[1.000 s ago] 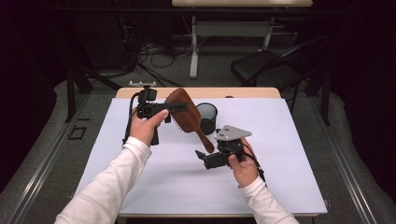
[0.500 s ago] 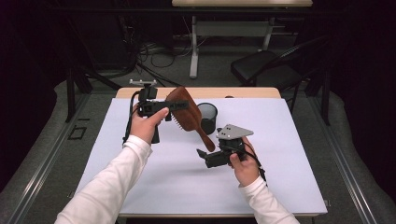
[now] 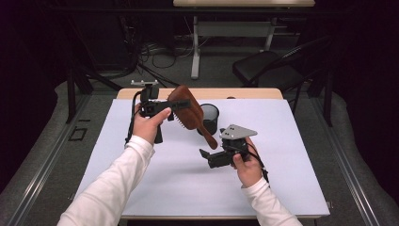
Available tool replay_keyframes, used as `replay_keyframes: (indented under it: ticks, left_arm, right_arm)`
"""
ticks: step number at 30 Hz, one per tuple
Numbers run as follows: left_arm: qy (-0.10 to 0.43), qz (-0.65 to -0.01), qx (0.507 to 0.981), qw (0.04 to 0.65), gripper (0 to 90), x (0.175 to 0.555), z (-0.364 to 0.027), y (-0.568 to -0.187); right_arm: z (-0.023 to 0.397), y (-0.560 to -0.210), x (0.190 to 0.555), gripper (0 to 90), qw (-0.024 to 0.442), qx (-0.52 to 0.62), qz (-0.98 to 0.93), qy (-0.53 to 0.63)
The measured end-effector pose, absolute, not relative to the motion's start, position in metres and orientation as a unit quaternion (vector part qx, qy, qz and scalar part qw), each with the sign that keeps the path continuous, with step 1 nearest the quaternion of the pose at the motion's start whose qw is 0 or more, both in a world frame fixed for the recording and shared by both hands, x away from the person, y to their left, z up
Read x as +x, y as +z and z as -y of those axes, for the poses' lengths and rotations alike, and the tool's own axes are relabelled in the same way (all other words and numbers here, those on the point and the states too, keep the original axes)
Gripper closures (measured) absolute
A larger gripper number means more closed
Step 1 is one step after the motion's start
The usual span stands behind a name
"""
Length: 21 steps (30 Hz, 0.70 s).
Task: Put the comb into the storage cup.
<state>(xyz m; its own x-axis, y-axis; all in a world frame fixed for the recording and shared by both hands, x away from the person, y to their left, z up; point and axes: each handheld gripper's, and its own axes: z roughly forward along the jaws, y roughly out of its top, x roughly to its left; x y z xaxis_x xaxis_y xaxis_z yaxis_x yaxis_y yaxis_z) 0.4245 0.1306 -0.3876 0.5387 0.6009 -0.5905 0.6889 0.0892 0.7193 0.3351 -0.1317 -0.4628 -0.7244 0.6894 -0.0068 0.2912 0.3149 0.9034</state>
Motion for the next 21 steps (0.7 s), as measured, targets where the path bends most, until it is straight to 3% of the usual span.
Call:
replay_keyframes:
  ticks: [21]
  left_arm:
    - [-0.02,-0.489,0.658,0.572,49.7,0.435,-0.133,-0.376]
  right_arm:
    - [0.137,-0.461,0.335,0.0,0.201,0.325,-0.779,0.498]
